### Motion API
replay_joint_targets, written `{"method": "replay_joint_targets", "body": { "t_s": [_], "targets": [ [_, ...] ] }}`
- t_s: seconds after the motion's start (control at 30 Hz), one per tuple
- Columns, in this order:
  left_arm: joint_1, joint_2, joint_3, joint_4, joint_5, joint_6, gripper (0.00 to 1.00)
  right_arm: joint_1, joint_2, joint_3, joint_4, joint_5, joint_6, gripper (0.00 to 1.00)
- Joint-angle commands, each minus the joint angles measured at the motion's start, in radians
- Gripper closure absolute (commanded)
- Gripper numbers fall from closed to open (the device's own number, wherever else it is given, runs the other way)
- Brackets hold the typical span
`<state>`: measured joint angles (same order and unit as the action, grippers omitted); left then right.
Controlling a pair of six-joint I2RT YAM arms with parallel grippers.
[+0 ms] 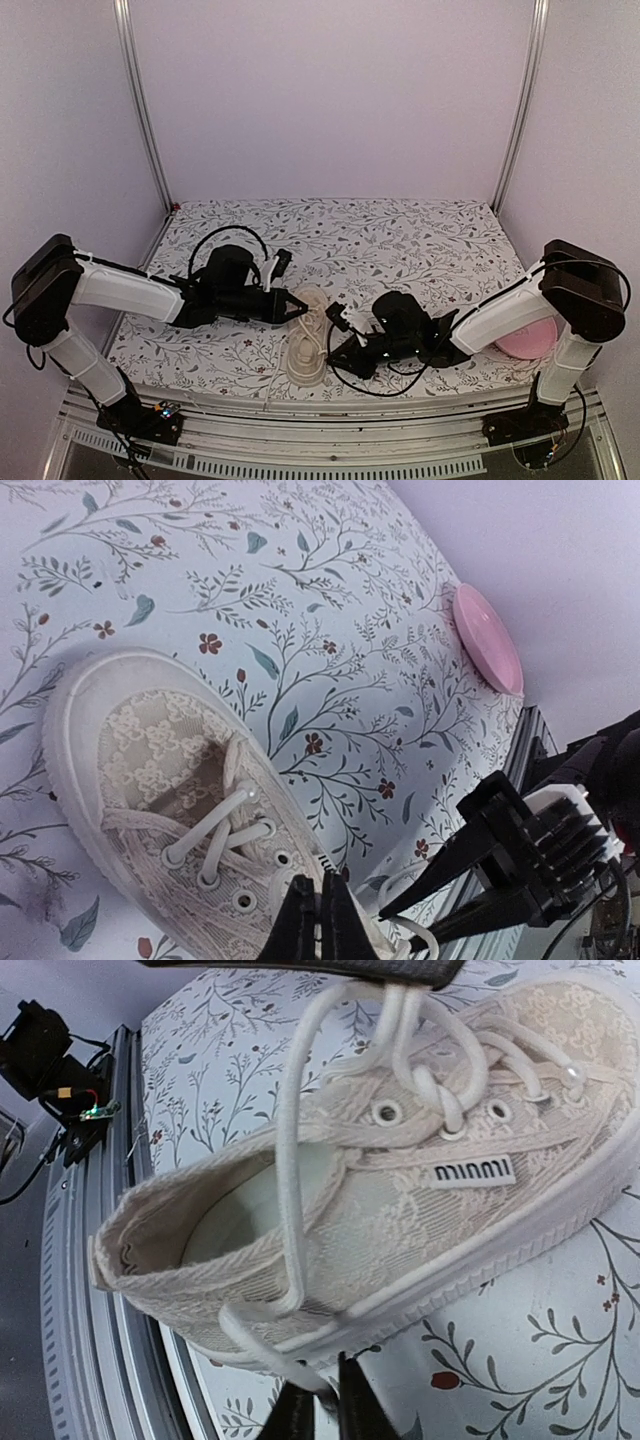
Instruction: Tie the shoes
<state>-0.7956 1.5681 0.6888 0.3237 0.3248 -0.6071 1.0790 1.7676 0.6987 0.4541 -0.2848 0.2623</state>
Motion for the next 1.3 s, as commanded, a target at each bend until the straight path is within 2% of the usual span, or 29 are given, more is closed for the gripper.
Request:
{"method": "replay_joint_targets", "body": {
  "t_s": [0.0, 0.1, 0.23, 0.37, 0.53, 0.6, 0.63, 0.67, 0.77, 0.8, 0.9, 1.0, 1.17, 1.27],
  "targets": [
    [0.009, -0.038, -0.009, -0.003, -0.03, 0.009, 1.0, -0.001, -0.057, 0.005, -0.078, 0.166, -0.044, 0.97],
    [0.011, -0.047, -0.02, -0.003, -0.041, 0.009, 1.0, -0.001, -0.163, -0.015, -0.198, 0.351, -0.043, 0.98],
    [0.011, -0.055, -0.041, -0.002, -0.05, 0.004, 1.0, 0.0, -0.32, -0.033, -0.326, 0.472, -0.049, 0.98],
    [0.012, -0.068, -0.059, 0.003, -0.059, -0.001, 1.0, 0.037, -0.443, -0.062, -0.396, 0.514, -0.06, 0.98],
    [0.015, -0.083, -0.079, 0.005, -0.081, -0.005, 1.0, 0.104, -0.437, -0.122, -0.458, 0.448, -0.03, 0.94],
    [0.018, -0.088, -0.082, 0.006, -0.082, -0.005, 1.0, 0.118, -0.427, -0.14, -0.496, 0.425, 0.008, 0.86],
    [0.018, -0.089, -0.083, 0.006, -0.08, -0.005, 1.0, 0.119, -0.433, -0.149, -0.504, 0.405, 0.019, 0.77],
    [0.019, -0.091, -0.083, 0.006, -0.078, -0.004, 1.0, 0.119, -0.447, -0.162, -0.504, 0.387, 0.032, 0.67],
    [0.019, -0.099, -0.083, 0.007, -0.067, 0.004, 1.0, 0.115, -0.519, -0.199, -0.459, 0.366, 0.072, 0.29],
    [0.018, -0.102, -0.084, 0.008, -0.065, 0.006, 1.0, 0.102, -0.528, -0.203, -0.433, 0.346, 0.083, 0.25],
    [0.019, -0.106, -0.08, 0.007, -0.061, 0.008, 1.0, 0.015, -0.495, -0.207, -0.331, 0.232, 0.114, 0.24],
    [0.02, -0.102, -0.073, 0.009, -0.048, 0.01, 1.0, -0.02, -0.407, -0.191, -0.173, 0.129, 0.139, 0.26],
    [0.019, -0.1, -0.065, 0.002, -0.038, 0.017, 1.0, -0.045, -0.187, -0.121, 0.017, -0.002, 0.12, 0.42],
    [0.021, -0.1, -0.059, -0.004, -0.033, 0.021, 1.0, -0.053, -0.074, -0.077, 0.083, -0.044, 0.1, 0.46]
  ]
}}
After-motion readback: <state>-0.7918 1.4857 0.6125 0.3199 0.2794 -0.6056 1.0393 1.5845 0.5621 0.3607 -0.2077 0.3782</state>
